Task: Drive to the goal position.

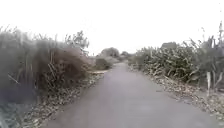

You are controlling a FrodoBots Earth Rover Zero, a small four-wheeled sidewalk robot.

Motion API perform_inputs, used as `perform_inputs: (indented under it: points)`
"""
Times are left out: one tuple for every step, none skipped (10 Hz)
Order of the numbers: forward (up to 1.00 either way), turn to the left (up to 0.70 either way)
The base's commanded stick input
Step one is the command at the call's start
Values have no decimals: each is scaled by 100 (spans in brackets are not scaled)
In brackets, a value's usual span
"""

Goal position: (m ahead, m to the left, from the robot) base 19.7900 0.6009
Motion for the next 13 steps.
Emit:
perform_inputs:
  points:
    - [85, 0]
    - [85, -7]
    - [85, -17]
    - [85, -27]
    - [85, -31]
    - [85, -19]
    - [85, -7]
    - [85, 0]
    - [85, 0]
    - [85, 0]
    - [85, 0]
    - [85, 0]
    - [85, 0]
